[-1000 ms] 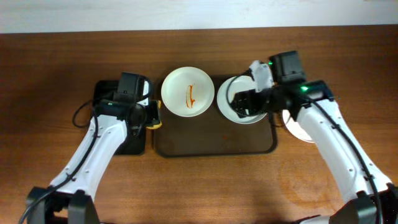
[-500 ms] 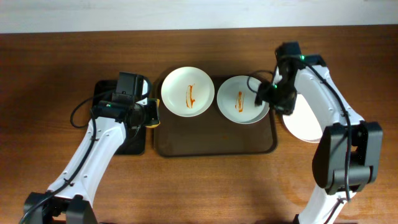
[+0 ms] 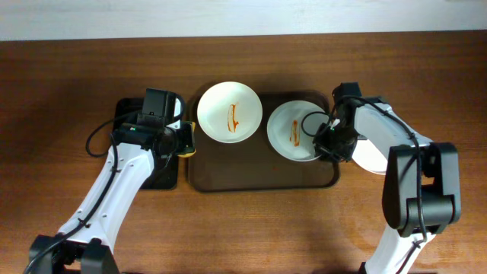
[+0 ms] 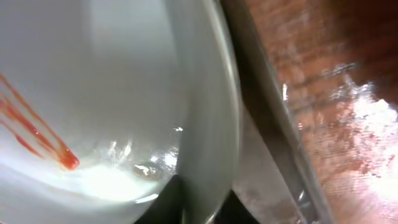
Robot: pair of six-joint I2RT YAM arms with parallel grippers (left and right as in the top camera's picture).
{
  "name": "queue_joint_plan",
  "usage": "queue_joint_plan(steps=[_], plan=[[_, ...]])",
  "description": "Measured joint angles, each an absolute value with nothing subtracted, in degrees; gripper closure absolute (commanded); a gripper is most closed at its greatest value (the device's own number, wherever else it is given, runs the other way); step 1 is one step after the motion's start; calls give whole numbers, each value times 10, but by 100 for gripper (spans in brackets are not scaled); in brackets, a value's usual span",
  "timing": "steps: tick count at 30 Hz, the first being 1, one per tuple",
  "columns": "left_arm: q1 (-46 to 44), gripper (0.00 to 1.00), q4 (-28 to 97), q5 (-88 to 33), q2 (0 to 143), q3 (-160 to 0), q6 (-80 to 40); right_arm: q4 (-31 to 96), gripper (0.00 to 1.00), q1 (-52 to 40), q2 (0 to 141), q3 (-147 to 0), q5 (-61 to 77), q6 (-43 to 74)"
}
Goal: Clean dirty plates on tray and stack at the side
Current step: 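Grasp the right plate rim with the right gripper and pull it forward, then scrub the right plate with the sponge in the left gripper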
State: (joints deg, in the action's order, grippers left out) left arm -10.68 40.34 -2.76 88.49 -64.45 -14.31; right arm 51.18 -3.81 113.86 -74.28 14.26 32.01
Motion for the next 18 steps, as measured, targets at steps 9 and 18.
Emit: queue_joint_plan(steps=[9, 18], plan=[[-142, 100, 364, -137, 885, -644, -148, 514, 96, -109, 1138, -743, 148, 293], [-266, 100, 197, -225, 982, -644, -237, 515, 96, -109, 1138, -743, 150, 293]])
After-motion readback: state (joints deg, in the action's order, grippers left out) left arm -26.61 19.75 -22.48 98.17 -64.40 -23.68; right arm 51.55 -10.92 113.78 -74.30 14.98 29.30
